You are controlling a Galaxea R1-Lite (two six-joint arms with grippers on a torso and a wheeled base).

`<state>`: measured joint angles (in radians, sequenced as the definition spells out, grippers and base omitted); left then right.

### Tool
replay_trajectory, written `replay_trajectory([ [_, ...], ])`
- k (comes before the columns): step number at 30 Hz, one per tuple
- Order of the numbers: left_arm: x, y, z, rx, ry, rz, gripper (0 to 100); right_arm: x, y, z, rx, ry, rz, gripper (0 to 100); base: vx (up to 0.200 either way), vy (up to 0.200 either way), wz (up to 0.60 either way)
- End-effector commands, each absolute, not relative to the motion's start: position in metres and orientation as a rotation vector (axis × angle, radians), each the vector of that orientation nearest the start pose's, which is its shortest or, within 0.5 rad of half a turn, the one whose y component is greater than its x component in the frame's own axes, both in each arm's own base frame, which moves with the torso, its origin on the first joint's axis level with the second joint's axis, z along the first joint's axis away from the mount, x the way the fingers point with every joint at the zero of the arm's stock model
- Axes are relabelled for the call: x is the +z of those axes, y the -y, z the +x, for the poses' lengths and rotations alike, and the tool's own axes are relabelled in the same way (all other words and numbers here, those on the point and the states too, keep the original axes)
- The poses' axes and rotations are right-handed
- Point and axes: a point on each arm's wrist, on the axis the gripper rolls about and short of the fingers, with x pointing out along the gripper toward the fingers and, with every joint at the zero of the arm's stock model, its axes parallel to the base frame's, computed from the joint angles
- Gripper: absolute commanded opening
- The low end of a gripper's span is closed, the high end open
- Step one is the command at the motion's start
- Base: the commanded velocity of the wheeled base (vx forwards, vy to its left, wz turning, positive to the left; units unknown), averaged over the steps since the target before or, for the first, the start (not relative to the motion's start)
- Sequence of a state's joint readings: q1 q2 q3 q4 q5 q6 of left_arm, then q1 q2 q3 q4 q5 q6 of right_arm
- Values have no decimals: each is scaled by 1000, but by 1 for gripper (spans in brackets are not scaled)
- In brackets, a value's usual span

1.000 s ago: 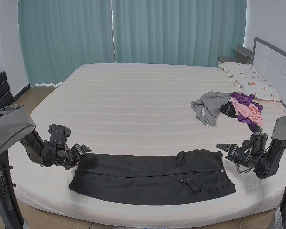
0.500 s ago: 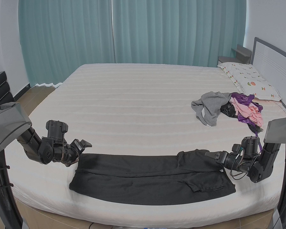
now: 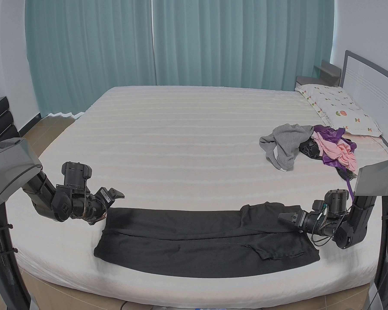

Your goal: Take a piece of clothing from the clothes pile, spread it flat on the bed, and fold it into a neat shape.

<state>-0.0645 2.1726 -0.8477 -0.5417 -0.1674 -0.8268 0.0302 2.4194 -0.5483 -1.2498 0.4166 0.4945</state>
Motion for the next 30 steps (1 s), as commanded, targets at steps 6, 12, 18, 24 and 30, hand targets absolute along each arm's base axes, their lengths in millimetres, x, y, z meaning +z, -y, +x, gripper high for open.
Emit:
replay_trajectory([
  [6,24,26,357,119,-827,-821,100,-49,-8,325,240,-706,602,0,0,0,0],
  [12,28,22,358,122,-812,-826,100,-36,-4,314,285,-706,619,0,0,0,0],
  [18,28,22,358,122,-814,-826,100,-29,4,309,285,-692,633,0,0,0,0],
  [24,28,22,358,122,-814,-826,100,-31,6,301,289,-715,638,0,0,0,0],
  [30,28,22,358,122,-814,-826,100,-33,10,291,291,-734,591,0,0,0,0],
])
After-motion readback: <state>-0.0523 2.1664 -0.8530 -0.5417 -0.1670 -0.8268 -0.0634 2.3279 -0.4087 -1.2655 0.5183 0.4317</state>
